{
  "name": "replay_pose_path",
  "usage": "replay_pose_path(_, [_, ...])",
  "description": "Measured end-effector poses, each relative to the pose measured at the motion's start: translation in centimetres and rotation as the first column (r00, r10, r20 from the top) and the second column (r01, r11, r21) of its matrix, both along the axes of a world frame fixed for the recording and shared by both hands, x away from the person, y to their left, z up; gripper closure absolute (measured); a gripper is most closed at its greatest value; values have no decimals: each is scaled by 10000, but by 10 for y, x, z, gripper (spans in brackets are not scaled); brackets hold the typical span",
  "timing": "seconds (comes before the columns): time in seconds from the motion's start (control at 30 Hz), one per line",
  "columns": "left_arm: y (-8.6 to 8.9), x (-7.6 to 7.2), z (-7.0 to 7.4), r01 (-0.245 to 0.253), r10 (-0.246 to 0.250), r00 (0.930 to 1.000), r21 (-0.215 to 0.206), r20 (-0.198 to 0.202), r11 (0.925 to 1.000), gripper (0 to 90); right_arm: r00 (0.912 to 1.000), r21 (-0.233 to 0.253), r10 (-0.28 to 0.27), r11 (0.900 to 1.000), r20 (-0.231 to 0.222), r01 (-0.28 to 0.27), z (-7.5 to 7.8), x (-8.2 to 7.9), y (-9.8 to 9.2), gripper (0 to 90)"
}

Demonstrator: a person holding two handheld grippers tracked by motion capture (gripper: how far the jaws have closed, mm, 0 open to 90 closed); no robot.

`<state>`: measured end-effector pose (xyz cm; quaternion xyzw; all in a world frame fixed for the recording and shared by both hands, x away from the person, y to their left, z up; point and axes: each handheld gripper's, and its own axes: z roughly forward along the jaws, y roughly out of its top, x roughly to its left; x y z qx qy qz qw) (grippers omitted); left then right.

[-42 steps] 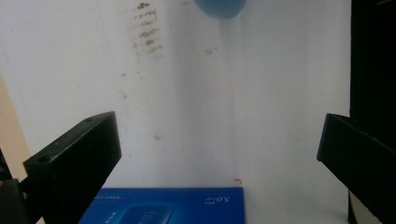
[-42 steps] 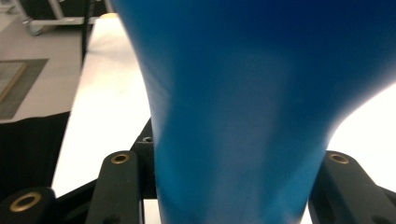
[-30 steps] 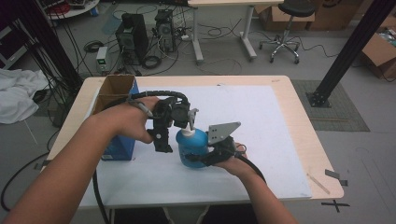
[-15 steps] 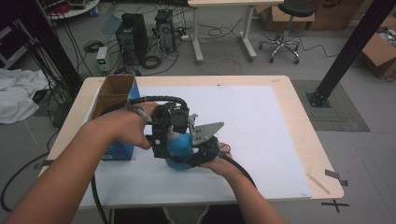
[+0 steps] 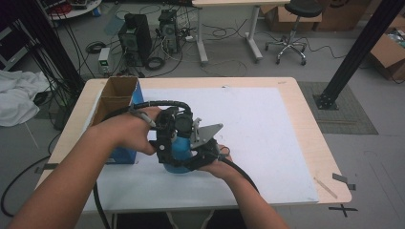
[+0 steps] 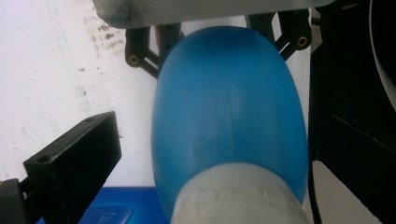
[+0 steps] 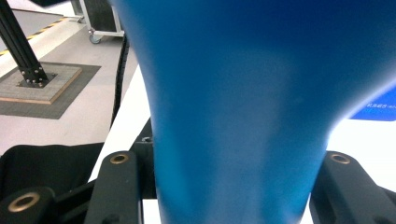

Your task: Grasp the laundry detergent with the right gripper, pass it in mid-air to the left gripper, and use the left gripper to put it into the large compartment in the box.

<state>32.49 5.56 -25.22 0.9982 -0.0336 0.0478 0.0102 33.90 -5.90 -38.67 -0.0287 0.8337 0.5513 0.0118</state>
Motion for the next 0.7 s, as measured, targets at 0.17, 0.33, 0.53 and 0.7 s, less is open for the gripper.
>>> replay_pose_path(0.17, [1,0,-4,-149,149,9999,52,14,9999,4,10000,-32,19,10000,-6,-19,0,-1,3,471])
replay_pose_path(0.33, [3,0,-6,-167,167,9998,105,52,9998,19,10000,-88,56,9999,-48,-57,-1,-2,4,470])
replay_pose_path(0.53, [4,-1,-7,-205,203,9997,159,137,9997,88,10000,-94,30,10000,-67,-30,-1,-2,6,471])
replay_pose_path(0.7, [4,-1,-7,-254,250,9995,232,168,9994,136,10000,-101,18,9999,-15,-18,-2,-1,6,470])
